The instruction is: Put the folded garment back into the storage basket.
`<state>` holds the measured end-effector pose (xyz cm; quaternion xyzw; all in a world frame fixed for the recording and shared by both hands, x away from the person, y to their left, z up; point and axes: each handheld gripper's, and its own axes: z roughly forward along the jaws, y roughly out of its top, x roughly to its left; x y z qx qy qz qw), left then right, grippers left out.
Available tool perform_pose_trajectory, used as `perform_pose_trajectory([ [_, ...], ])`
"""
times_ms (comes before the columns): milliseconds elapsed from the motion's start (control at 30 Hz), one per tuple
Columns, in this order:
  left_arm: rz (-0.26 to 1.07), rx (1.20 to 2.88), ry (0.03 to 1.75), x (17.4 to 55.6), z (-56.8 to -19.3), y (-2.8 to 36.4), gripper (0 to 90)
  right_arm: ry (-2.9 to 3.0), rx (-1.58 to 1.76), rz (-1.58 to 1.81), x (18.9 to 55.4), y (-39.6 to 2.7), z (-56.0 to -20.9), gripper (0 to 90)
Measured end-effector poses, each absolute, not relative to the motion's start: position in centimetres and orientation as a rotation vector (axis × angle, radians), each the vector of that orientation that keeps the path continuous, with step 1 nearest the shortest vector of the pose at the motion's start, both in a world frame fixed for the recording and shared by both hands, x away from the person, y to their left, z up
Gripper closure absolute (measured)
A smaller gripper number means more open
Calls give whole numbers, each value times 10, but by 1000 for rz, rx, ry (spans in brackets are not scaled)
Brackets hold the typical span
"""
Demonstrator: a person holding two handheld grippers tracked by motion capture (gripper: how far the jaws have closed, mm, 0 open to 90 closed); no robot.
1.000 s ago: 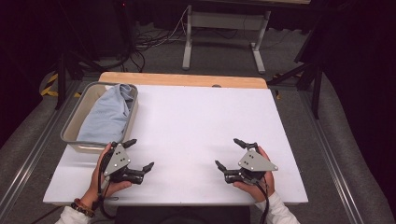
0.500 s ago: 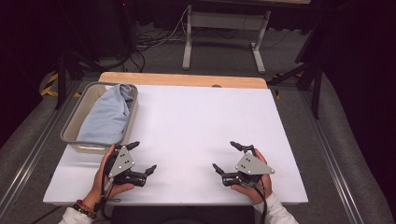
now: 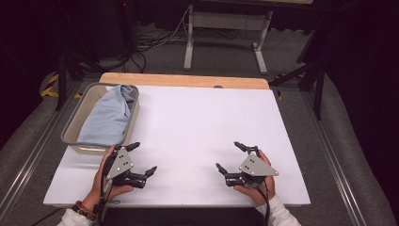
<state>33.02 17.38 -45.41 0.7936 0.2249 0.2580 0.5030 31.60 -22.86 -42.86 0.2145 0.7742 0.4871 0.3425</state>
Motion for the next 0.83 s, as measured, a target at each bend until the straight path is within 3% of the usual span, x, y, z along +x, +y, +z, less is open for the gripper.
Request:
perform_pose_trajectory([
  [833,644,1915,562,331,-451,180,42,2051,571,1280,325,-227,-432,102],
])
